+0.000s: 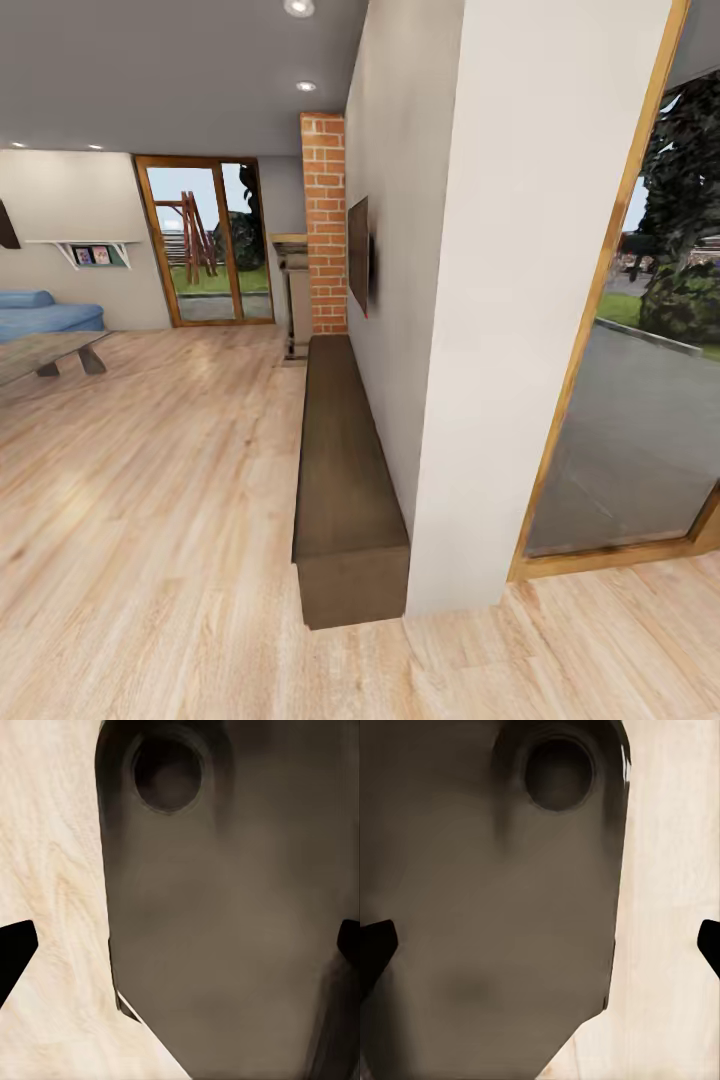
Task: Put the three can of soda from the living room inside the tash can in the kitchen.
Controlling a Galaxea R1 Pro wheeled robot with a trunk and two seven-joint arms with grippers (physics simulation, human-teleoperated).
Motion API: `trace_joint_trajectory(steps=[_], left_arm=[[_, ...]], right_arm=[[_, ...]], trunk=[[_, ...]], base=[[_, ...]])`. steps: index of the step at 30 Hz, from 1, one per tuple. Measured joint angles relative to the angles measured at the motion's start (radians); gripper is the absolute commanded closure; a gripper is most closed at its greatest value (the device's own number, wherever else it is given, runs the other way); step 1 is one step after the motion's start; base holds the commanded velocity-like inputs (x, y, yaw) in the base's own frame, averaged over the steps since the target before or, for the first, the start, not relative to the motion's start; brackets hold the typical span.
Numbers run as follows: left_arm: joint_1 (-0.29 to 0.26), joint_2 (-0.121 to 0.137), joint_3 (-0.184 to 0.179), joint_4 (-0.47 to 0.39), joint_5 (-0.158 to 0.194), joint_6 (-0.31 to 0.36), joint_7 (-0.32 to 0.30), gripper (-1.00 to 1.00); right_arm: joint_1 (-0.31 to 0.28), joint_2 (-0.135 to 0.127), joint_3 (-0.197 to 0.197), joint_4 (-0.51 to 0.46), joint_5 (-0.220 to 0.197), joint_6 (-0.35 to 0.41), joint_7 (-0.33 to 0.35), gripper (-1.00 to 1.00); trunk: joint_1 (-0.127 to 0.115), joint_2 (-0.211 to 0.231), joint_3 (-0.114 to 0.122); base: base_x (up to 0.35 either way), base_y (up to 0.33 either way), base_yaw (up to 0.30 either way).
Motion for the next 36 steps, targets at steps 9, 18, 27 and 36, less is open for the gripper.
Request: trace_joint_trajectory(steps=[9, 18, 27, 36], left_arm=[[0.028, 0.017, 0.023, 0.041, 0.034, 0.050, -0.002, -1.00], [0.028, 0.017, 0.023, 0.041, 0.034, 0.067, -0.002, -1.00], [-0.019, 0.030, 0.016, -0.003, 0.019, 0.018, -0.032, -1.00], [-0.168, 0.033, 0.014, -1.252, 0.018, 0.100, -0.036, -1.00]], right_arm=[[0.027, -0.032, 0.011, 0.051, 0.012, 0.050, 0.030, -1.00], [0.027, -0.032, 0.011, 0.072, 0.012, 0.064, 0.030, -1.00], [-0.020, -0.076, 0.005, 0.028, -0.002, 0.015, 0.068, -1.00], [-0.260, -0.098, 0.004, -0.854, -0.004, -0.150, 0.289, -1.00]], trunk=[[0.000, 0.000, 0.000], [0.000, 0.000, 0.000], [0.000, 0.000, 0.000], [0.000, 0.000, 0.000]], base=[[0.000, 0.000, 0.000], [0.000, 0.000, 0.000], [0.000, 0.000, 0.000], [0.000, 0.000, 0.000]])
